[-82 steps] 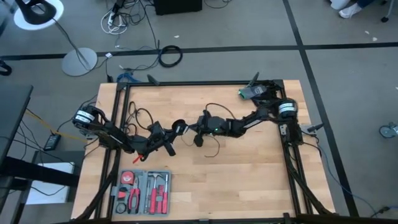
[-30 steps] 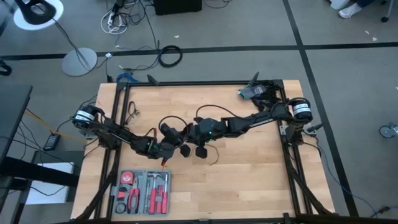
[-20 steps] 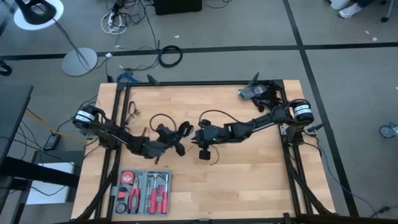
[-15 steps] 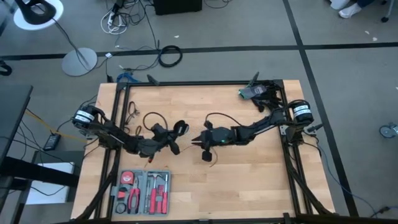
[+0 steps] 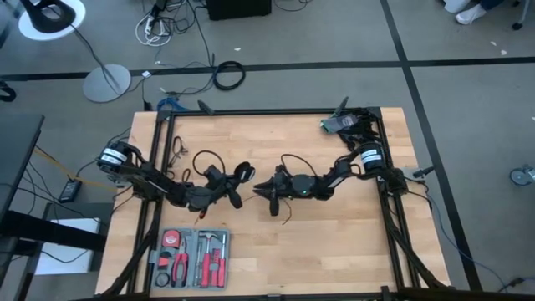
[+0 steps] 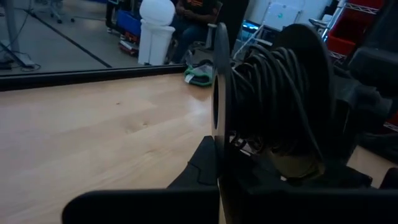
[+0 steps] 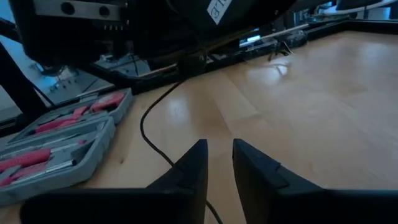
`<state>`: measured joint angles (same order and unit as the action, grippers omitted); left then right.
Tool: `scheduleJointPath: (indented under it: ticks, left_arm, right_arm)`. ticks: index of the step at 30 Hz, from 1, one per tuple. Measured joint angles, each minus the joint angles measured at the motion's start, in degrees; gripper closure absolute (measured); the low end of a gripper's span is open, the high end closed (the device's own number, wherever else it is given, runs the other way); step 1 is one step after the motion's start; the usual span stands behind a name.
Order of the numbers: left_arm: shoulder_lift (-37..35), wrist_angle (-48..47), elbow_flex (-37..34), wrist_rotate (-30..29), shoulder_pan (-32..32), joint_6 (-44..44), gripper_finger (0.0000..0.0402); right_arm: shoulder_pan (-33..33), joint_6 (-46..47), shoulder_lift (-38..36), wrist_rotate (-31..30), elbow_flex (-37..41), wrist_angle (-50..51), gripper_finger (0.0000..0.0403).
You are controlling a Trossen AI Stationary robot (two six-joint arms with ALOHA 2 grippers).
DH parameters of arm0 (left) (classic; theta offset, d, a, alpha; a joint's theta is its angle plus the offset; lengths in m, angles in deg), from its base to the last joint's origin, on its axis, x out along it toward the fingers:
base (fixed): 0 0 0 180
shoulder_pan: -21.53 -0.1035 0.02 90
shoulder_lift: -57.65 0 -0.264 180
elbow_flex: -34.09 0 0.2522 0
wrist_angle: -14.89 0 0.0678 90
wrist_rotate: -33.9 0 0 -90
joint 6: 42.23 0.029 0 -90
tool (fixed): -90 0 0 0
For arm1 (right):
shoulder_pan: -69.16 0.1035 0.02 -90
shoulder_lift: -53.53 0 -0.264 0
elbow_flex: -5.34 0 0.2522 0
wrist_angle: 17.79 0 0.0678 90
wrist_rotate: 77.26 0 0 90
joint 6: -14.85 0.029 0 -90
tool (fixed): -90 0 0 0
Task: Coil cords
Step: Coil the black wire onto the spool
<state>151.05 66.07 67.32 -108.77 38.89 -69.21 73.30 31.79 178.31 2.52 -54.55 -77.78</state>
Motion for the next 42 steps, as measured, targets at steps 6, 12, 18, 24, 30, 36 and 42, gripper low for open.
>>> scheduleJointPath:
  ticks: [6, 12, 18, 24, 30, 36, 42]
  left_arm:
    - [0.0, 1.2, 0.0, 1.7, 0.0, 1.3, 0.0401]
    - [0.0, 1.7, -0.1, 1.6, -0.1, 1.5, 0.0401]
    - [0.0, 2.0, -0.1, 1.7, -0.1, 1.5, 0.0401]
    - [0.0, 2.0, -0.1, 1.7, -0.1, 1.4, 0.0401]
    - [0.0, 2.1, -0.1, 1.7, -0.1, 1.3, 0.0401]
    - [0.0, 2.2, -0.1, 1.7, -0.1, 1.2, 0.0401]
    - [0.0, 3.1, -0.1, 1.8, -0.1, 1.2, 0.0401]
  right_arm:
    - [0.2, -0.9, 0.4, 0.0, -1.1, -0.1, 0.0301]
    - [0.3, -0.9, 0.4, 2.8, -1.1, 1.5, 0.0276]
    - [0.6, -1.0, 0.4, 3.0, -1.1, 1.4, 0.0264]
    - [0.6, -1.0, 0.4, 2.9, -1.1, 1.4, 0.0265]
    - [0.6, -1.0, 0.4, 2.9, -1.1, 1.4, 0.0264]
    - [0.6, -1.0, 0.3, 2.9, -1.1, 1.4, 0.0266]
    - [0.6, -1.0, 0.3, 2.9, -1.1, 1.4, 0.0264]
